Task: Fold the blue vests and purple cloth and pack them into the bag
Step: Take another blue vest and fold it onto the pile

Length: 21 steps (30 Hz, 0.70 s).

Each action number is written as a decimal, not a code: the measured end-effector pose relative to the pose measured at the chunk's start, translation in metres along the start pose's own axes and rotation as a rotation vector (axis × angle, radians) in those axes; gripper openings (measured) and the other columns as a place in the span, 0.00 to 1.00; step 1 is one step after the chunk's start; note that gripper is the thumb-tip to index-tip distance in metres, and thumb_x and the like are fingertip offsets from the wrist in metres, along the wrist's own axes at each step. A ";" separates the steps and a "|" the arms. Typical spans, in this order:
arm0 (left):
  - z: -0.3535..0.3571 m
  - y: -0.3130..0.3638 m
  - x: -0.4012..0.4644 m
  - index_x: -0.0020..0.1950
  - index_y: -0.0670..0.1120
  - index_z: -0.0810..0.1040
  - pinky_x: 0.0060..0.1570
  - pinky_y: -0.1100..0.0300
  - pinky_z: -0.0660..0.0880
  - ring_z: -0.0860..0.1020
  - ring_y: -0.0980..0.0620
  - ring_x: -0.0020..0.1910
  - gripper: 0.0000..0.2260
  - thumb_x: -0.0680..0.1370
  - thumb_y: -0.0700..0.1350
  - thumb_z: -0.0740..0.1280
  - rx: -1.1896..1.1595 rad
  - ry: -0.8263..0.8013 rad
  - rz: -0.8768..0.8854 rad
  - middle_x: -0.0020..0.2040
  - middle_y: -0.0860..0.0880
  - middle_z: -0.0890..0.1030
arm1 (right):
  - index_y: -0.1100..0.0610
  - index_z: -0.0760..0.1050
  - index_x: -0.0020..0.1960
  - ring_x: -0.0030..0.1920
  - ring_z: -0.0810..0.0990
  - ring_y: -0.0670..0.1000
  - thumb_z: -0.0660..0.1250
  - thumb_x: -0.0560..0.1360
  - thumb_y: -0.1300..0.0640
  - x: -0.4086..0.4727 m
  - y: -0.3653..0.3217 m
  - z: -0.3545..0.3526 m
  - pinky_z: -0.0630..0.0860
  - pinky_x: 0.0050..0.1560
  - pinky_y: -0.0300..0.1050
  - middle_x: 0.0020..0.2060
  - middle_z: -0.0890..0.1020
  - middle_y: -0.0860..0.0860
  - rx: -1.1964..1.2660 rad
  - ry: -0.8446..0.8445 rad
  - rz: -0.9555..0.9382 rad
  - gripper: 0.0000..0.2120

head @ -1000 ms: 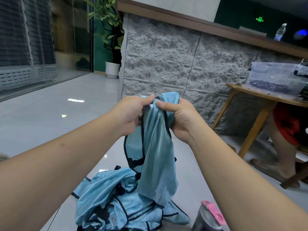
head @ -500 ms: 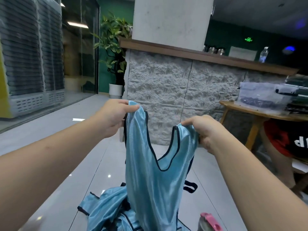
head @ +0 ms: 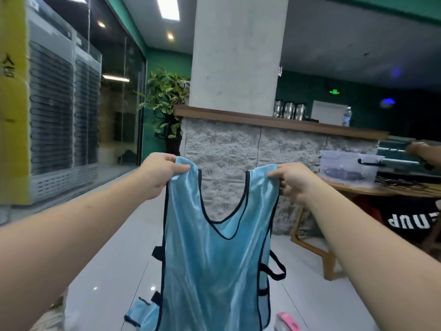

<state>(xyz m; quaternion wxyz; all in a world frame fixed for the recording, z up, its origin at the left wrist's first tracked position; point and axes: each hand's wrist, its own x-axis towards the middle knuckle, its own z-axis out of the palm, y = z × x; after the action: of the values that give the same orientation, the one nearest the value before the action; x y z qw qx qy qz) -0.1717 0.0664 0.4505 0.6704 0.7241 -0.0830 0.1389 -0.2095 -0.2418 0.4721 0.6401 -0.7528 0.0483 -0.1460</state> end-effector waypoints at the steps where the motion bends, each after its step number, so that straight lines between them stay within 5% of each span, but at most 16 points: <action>1: -0.004 0.006 -0.004 0.48 0.40 0.86 0.53 0.50 0.84 0.87 0.43 0.48 0.03 0.75 0.35 0.76 0.007 0.014 0.012 0.47 0.40 0.88 | 0.72 0.80 0.58 0.48 0.86 0.60 0.71 0.76 0.70 -0.004 -0.008 -0.004 0.82 0.46 0.52 0.53 0.86 0.65 -0.039 0.033 -0.009 0.11; 7: -0.011 0.040 0.009 0.47 0.43 0.86 0.38 0.57 0.83 0.88 0.47 0.41 0.02 0.76 0.37 0.76 -0.048 0.104 0.043 0.43 0.43 0.88 | 0.67 0.84 0.56 0.50 0.87 0.62 0.83 0.60 0.68 0.026 -0.049 -0.017 0.85 0.54 0.57 0.51 0.87 0.62 -0.145 0.067 -0.091 0.25; 10: -0.011 0.044 0.029 0.48 0.44 0.85 0.34 0.59 0.82 0.88 0.47 0.40 0.02 0.77 0.38 0.76 -0.092 0.153 0.083 0.40 0.46 0.88 | 0.67 0.83 0.53 0.40 0.86 0.59 0.78 0.71 0.68 0.037 -0.057 -0.011 0.84 0.36 0.49 0.46 0.87 0.62 -0.051 0.059 -0.120 0.12; 12: -0.013 0.037 0.041 0.50 0.44 0.85 0.37 0.57 0.83 0.88 0.46 0.41 0.03 0.77 0.38 0.75 -0.133 0.182 0.105 0.41 0.46 0.88 | 0.67 0.82 0.50 0.37 0.84 0.57 0.72 0.76 0.69 0.049 -0.052 -0.006 0.80 0.31 0.45 0.45 0.87 0.61 0.005 0.043 -0.123 0.03; 14: -0.016 0.024 0.054 0.53 0.42 0.85 0.43 0.53 0.83 0.87 0.43 0.45 0.06 0.77 0.40 0.75 -0.164 0.188 0.104 0.46 0.42 0.88 | 0.65 0.84 0.53 0.39 0.85 0.55 0.69 0.78 0.68 0.066 -0.043 -0.006 0.79 0.37 0.46 0.46 0.87 0.58 0.070 0.029 -0.159 0.06; 17: -0.017 0.000 0.073 0.53 0.40 0.86 0.46 0.50 0.82 0.86 0.41 0.44 0.06 0.77 0.39 0.74 -0.212 0.182 0.087 0.49 0.38 0.87 | 0.65 0.84 0.53 0.45 0.85 0.58 0.71 0.78 0.66 0.092 -0.032 -0.001 0.79 0.44 0.50 0.49 0.87 0.59 0.090 0.037 -0.140 0.06; 21: -0.009 -0.031 0.106 0.51 0.41 0.86 0.47 0.48 0.81 0.85 0.41 0.42 0.04 0.78 0.39 0.72 -0.249 0.202 0.065 0.48 0.37 0.87 | 0.68 0.82 0.49 0.41 0.85 0.59 0.77 0.74 0.67 0.133 -0.014 0.008 0.81 0.39 0.49 0.44 0.86 0.62 0.049 0.081 -0.075 0.07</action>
<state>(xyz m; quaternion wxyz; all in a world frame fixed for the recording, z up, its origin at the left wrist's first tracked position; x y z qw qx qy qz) -0.0622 0.0855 0.4548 0.7549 0.6149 -0.0550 0.2214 -0.0821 -0.2665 0.5056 0.6498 -0.7317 0.0425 -0.2014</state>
